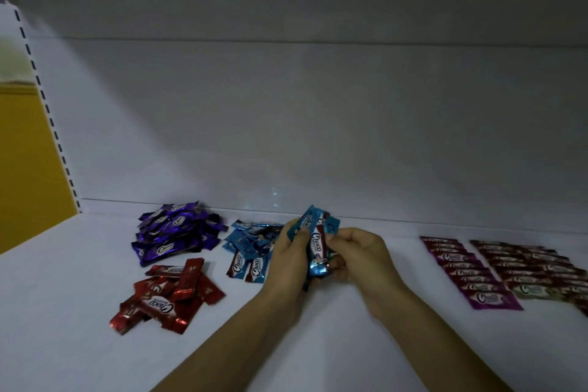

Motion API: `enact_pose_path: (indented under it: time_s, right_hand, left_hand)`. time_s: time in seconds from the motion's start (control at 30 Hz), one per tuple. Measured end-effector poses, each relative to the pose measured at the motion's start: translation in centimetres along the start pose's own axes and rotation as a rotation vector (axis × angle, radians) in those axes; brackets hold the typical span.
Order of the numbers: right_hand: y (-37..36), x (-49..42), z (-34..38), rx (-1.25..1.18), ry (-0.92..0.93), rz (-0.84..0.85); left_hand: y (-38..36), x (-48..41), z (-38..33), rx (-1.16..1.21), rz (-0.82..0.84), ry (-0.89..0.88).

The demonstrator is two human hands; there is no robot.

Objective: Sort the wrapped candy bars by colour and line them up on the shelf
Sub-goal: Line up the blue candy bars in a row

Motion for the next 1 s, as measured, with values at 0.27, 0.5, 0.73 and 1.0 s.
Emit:
enact_pose_path:
  time_s: [0.27,0.5,0.73,1.0]
  right_hand:
    - [0.4,-0.1,0.4,0.163,0.038,-0.061]
    - [4.2,-0.8,2.2,0.216,0.117,-0.232]
    - [6.5,0.4,3.3,1.280,0.277,-0.026]
    - [8.3,3.4,2.1,1.253,0.447,-0.133]
  left_hand:
    - [0.6,-0.1,1.0,0.023,0.004,0.165]
    - [0.8,0.0,0.3,0.054,-0.044,0.118]
    - [0.6,-0.3,1.0,0.002,0.001,0.094]
    - [0.7,-0.8,1.2,-0.135,0.012,0.033]
Point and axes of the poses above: each hand's wrist, its own x-axis away from the middle knuckle, its own y-axis out of the back of the hand, z = x × y, the point moved 7 cm from there along -x, towards the middle knuckle, and after that the axes turned 7 degrees about z, right-handed, at the moved point
